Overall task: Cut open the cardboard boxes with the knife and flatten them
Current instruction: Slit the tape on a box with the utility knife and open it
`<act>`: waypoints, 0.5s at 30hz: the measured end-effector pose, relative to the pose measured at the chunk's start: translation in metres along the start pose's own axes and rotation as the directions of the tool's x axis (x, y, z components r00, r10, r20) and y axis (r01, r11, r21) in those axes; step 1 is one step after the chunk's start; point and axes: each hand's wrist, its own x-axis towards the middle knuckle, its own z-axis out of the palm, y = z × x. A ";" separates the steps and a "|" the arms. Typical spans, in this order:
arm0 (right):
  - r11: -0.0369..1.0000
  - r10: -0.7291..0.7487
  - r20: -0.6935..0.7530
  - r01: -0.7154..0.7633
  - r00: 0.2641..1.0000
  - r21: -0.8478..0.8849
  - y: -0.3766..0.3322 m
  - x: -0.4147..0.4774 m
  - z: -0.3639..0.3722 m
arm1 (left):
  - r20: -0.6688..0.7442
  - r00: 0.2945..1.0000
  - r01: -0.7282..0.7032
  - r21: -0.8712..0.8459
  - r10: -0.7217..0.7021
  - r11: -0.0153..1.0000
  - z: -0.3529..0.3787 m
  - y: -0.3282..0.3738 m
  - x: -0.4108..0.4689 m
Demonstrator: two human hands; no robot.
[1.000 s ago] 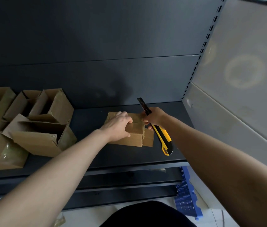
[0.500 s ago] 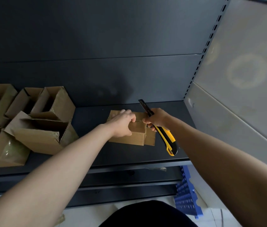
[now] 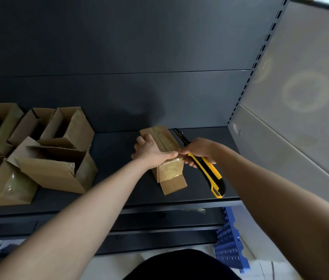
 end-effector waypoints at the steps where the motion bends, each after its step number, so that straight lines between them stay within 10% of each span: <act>1: 1.000 0.002 -0.011 -0.002 1.000 0.013 -0.001 -0.001 -0.001 | 0.030 1.000 -0.003 -0.001 0.003 1.000 -0.001 0.002 0.000; 9: 0.999 -0.047 -0.231 0.048 0.972 -0.002 -0.011 0.000 -0.009 | 0.241 0.959 -0.110 -0.162 0.147 0.981 -0.007 0.021 -0.003; 15: 0.729 -0.397 -0.207 0.170 0.894 -0.663 0.000 -0.007 -0.028 | 0.110 0.983 -0.162 0.120 0.149 0.979 0.007 0.016 -0.005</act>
